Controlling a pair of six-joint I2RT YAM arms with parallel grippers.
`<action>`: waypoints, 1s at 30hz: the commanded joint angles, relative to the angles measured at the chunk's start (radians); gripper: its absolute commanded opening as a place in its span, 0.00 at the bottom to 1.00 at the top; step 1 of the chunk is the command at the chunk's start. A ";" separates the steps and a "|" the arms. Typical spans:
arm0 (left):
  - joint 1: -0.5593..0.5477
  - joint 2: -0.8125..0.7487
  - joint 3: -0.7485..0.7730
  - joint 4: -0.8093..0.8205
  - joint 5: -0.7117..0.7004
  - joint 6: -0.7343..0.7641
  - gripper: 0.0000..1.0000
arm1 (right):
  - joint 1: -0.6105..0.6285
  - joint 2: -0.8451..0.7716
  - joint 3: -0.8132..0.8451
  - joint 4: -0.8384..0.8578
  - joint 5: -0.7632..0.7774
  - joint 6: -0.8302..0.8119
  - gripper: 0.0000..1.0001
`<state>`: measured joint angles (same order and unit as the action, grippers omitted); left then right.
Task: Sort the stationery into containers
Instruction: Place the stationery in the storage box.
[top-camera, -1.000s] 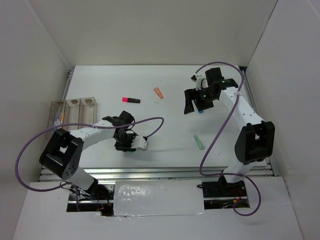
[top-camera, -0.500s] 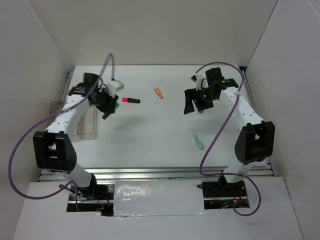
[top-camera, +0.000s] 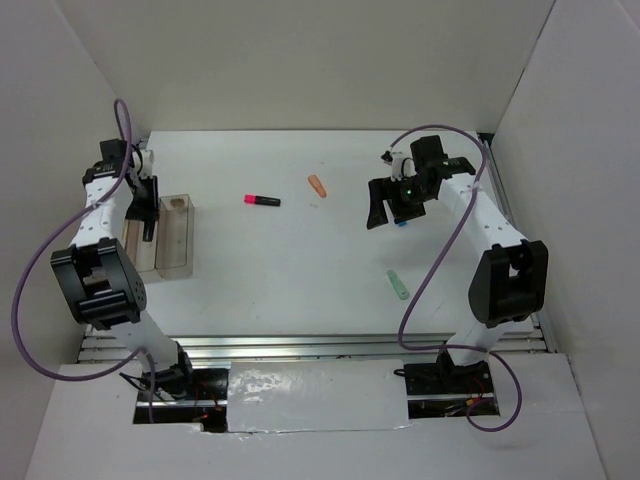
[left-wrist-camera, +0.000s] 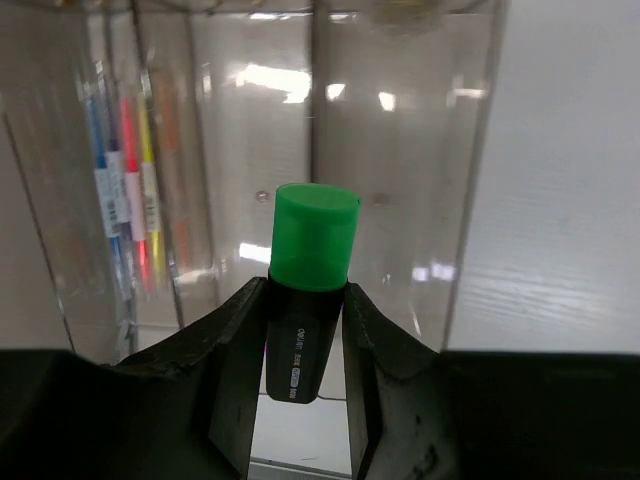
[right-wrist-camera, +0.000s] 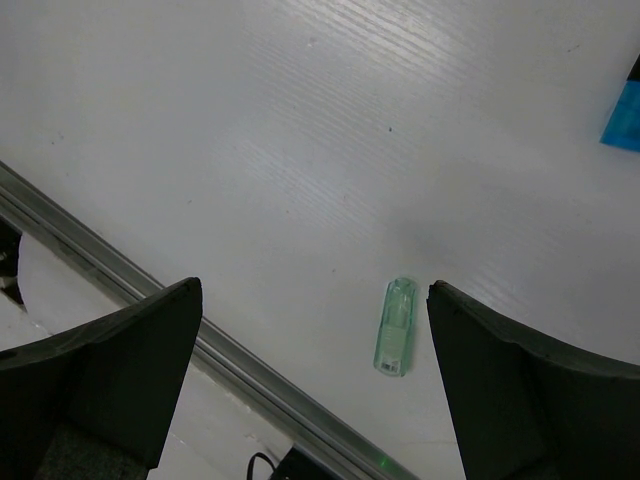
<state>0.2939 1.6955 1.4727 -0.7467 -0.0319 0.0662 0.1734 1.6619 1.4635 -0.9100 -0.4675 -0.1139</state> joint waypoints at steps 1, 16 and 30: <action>0.062 0.064 0.052 -0.028 -0.094 -0.059 0.00 | -0.005 -0.002 0.023 -0.007 -0.005 -0.012 0.99; 0.119 0.190 0.051 0.026 -0.080 -0.091 0.23 | -0.006 0.007 0.041 -0.033 -0.005 -0.021 0.99; 0.074 -0.012 0.165 0.009 0.063 -0.010 0.90 | -0.002 -0.002 0.055 -0.004 0.016 -0.041 0.99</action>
<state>0.3771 1.8214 1.5417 -0.7486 -0.0669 0.0242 0.1734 1.6730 1.4670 -0.9237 -0.4648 -0.1326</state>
